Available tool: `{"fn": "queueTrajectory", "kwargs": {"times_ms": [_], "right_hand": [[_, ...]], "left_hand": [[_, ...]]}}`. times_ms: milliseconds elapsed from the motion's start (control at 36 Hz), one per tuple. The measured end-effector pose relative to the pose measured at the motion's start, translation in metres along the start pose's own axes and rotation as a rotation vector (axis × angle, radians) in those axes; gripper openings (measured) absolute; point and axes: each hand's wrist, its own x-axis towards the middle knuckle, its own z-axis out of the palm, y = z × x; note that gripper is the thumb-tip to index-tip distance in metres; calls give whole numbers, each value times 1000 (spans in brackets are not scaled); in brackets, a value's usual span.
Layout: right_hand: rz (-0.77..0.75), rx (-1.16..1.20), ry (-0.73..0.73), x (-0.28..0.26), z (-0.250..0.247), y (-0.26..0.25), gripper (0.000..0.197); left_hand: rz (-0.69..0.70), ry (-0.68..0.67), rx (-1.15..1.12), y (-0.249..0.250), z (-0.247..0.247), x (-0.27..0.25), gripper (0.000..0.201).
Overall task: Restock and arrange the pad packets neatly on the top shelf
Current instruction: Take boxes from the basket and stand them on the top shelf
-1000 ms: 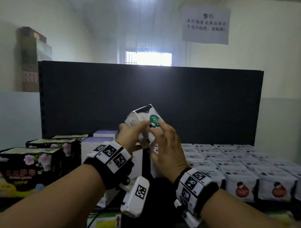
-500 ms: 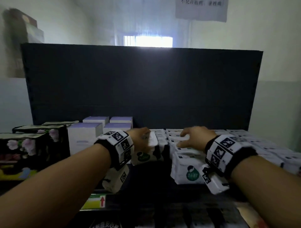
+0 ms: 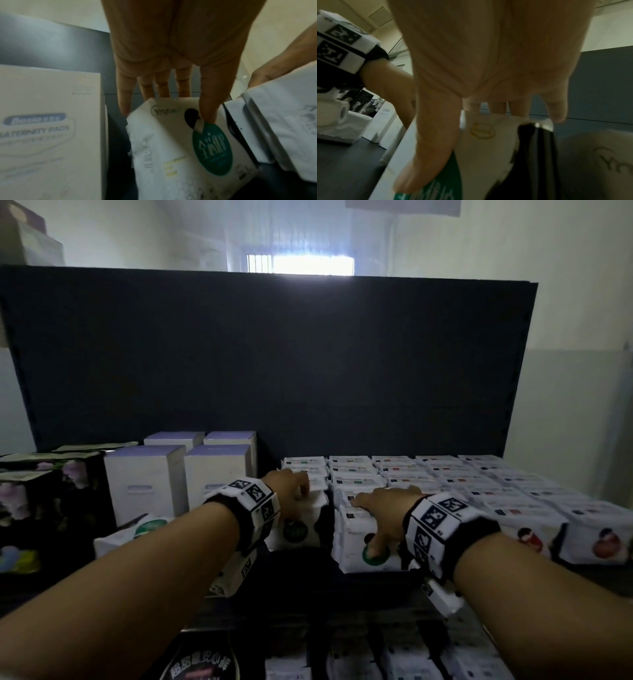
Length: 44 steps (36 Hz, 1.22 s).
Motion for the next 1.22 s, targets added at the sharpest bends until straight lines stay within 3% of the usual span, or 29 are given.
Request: {"fn": "queueTrajectory", "kwargs": {"times_ms": [139,333,444,528,639,722,833,889,1028,1167,1222], "right_hand": [[-2,-39,90,3,6,-3,97],[17,-30,77,4,6,-3,95],[24,-18,42,4,3,-2,97],[23,45,21,3,-1,-3,98],[47,89,-52,-1,-13,-14,93],[89,91,48,-2,-25,-28,87],[23,228,369,8,-43,-65,61],[-74,241,423,14,-49,-96,53],[-244,286,256,29,-48,-178,51],[-212,416,149,47,-32,-232,43],[-184,502,128,52,-30,-245,53]], "left_hand": [[30,22,41,-1,2,2,39],[6,47,-23,-4,7,0,51],[-44,146,-119,-27,-11,-22,51],[-118,198,-167,-53,-30,-48,41],[-273,170,-95,-104,-47,-86,37],[-389,115,-19,-141,-47,-110,34],[-520,25,6,-180,-38,-127,41],[-563,-13,10,-192,-33,-130,44],[-609,-50,-23,-204,-18,-132,57],[-624,-87,-112,-211,5,-131,68],[-629,-77,-139,-214,10,-133,71]]}}
